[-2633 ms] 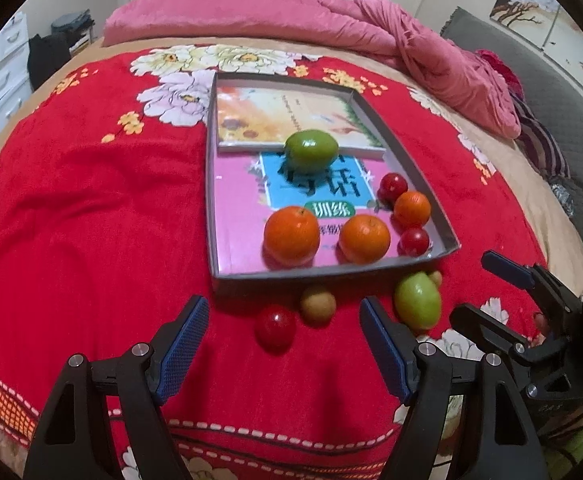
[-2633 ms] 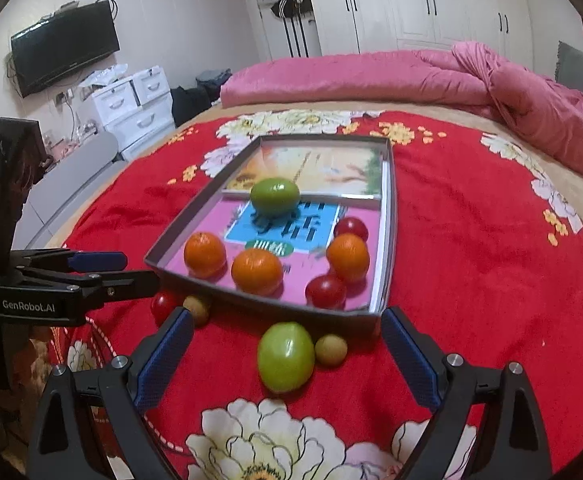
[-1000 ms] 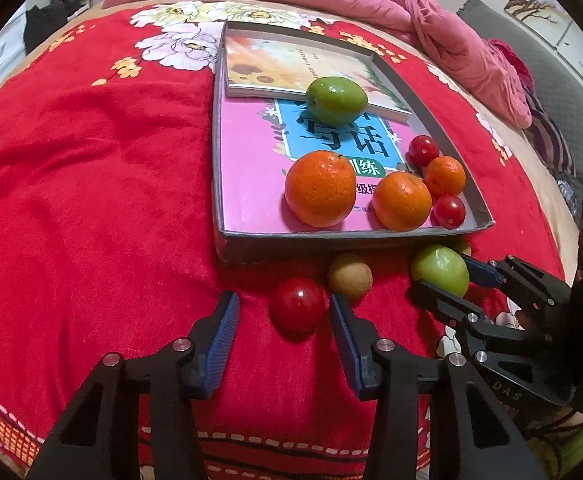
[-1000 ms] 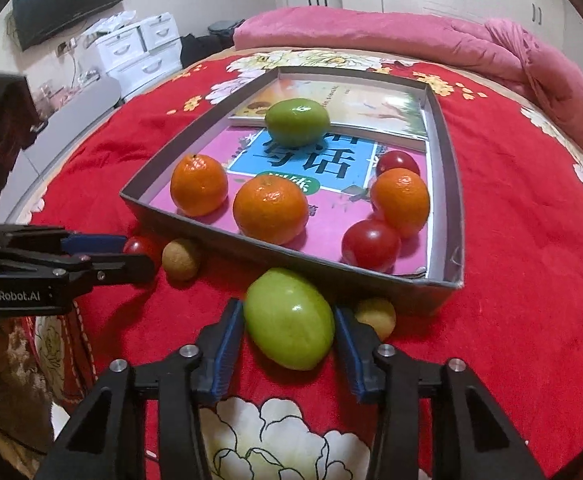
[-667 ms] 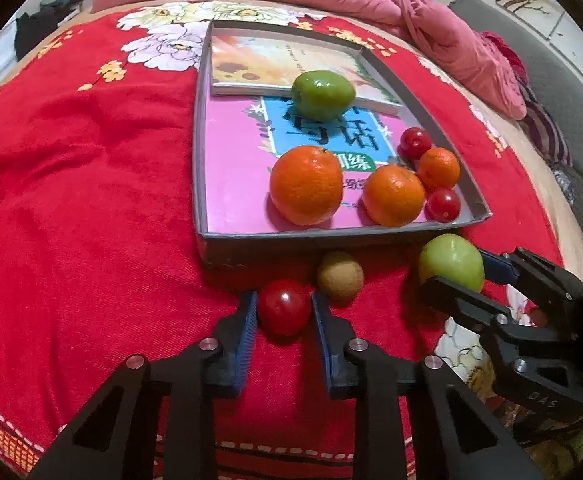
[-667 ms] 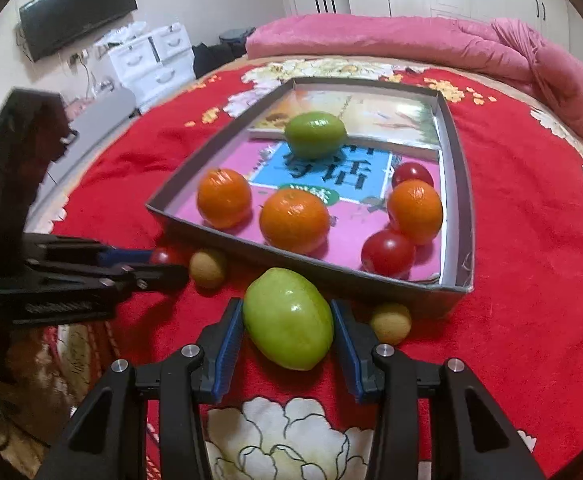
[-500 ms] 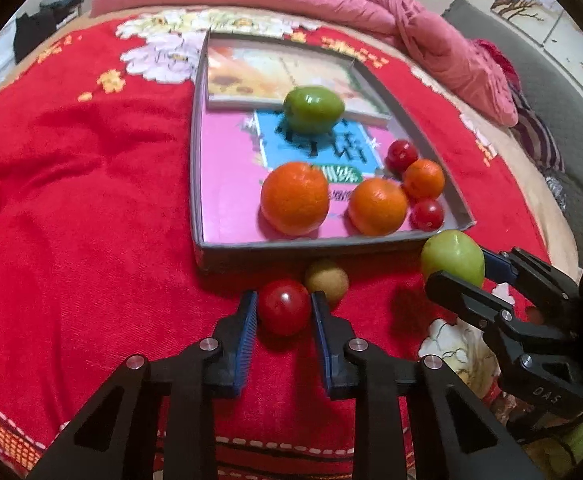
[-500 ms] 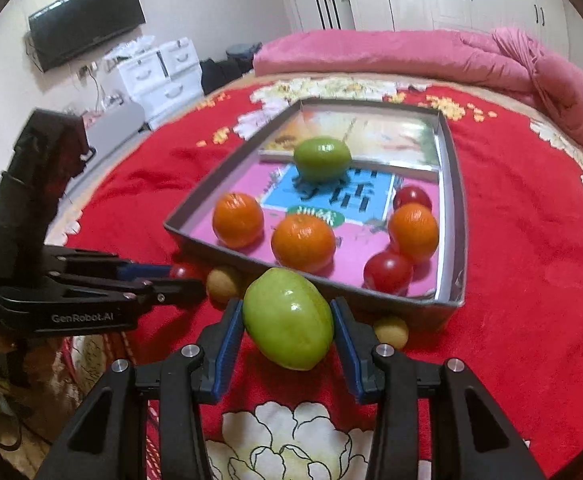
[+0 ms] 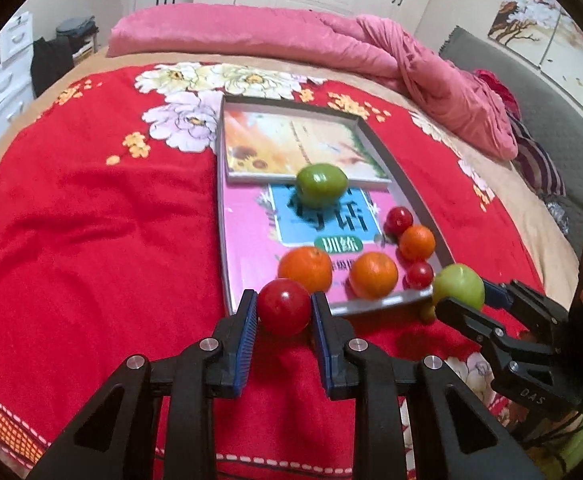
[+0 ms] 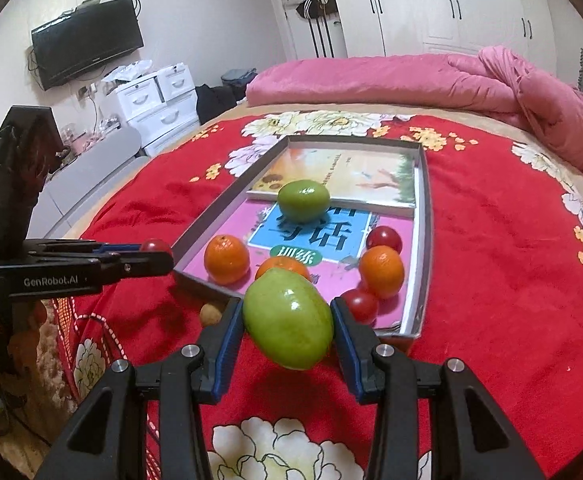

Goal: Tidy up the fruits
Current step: 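Carry the tomato into the tray with the left tool while the right tool lowers the green apple there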

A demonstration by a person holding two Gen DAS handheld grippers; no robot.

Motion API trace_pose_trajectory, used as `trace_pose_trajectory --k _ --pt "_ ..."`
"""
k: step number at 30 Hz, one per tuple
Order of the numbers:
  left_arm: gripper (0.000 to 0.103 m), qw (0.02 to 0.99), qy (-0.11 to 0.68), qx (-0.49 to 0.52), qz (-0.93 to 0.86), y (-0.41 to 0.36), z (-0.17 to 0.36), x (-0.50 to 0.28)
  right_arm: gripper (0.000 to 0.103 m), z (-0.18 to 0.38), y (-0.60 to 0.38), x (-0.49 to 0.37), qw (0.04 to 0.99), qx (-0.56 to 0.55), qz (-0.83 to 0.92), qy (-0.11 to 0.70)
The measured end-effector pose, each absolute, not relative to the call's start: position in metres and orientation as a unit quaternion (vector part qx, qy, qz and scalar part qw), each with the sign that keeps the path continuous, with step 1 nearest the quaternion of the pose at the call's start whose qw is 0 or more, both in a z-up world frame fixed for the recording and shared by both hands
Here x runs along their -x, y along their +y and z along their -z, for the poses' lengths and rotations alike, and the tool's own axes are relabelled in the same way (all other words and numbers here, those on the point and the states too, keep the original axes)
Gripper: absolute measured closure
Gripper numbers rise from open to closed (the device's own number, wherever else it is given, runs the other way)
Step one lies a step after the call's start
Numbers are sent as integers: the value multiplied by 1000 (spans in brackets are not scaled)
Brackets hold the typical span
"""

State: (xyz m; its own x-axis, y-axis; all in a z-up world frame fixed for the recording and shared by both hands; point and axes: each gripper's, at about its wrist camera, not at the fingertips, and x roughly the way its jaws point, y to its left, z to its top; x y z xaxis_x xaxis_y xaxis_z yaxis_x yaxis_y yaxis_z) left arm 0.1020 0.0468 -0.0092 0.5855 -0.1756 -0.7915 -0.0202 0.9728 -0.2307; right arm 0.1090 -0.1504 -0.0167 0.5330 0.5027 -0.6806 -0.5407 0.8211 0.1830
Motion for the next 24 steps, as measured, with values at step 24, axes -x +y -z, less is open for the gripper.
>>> trace_pose_trajectory --k 24 --pt "75 893 435 110 29 53 11 -157 59 9 -177 -132 901 10 -242 360"
